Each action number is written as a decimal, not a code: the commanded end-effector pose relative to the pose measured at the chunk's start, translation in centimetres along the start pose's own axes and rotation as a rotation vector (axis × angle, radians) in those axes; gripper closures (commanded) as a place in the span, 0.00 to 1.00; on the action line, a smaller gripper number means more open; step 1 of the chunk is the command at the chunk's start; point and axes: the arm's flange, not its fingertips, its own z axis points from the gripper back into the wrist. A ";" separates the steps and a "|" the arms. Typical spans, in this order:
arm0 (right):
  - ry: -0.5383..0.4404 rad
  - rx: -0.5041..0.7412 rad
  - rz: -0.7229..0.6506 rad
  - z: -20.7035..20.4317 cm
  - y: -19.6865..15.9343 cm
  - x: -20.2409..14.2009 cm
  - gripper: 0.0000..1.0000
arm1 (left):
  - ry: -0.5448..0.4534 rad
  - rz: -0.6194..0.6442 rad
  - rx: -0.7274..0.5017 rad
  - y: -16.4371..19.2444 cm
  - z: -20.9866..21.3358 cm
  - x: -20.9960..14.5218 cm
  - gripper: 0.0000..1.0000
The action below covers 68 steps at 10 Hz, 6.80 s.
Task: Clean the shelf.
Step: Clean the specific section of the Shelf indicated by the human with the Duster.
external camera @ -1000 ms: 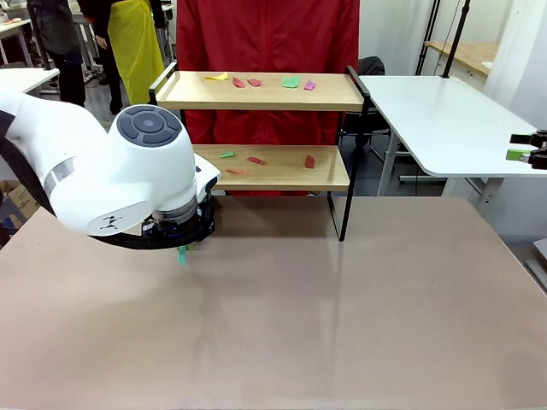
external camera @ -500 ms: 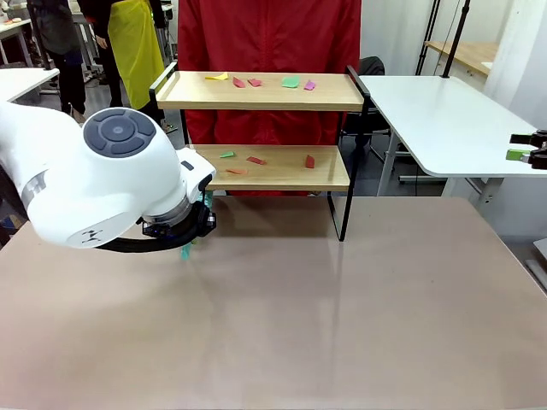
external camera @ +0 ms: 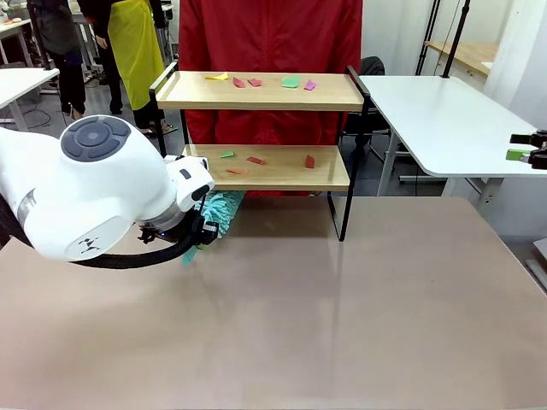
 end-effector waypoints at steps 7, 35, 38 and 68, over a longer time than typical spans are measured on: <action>0.016 -0.010 -0.006 -0.2 0.1 0.8 0.00 | 0.126 -0.386 -0.379 8.4 5.5 -0.3 0.87; 0.016 -0.010 -0.006 -0.2 0.1 0.8 0.00 | 0.784 -1.055 0.181 9.2 32.8 1.8 0.87; 0.016 -0.010 -0.006 -0.2 0.1 0.8 0.00 | 0.784 -1.055 0.181 9.2 32.8 1.8 0.87; 0.016 -0.010 -0.006 -0.2 0.1 0.8 0.00 | 0.551 -1.098 -0.029 11.4 32.5 1.6 0.87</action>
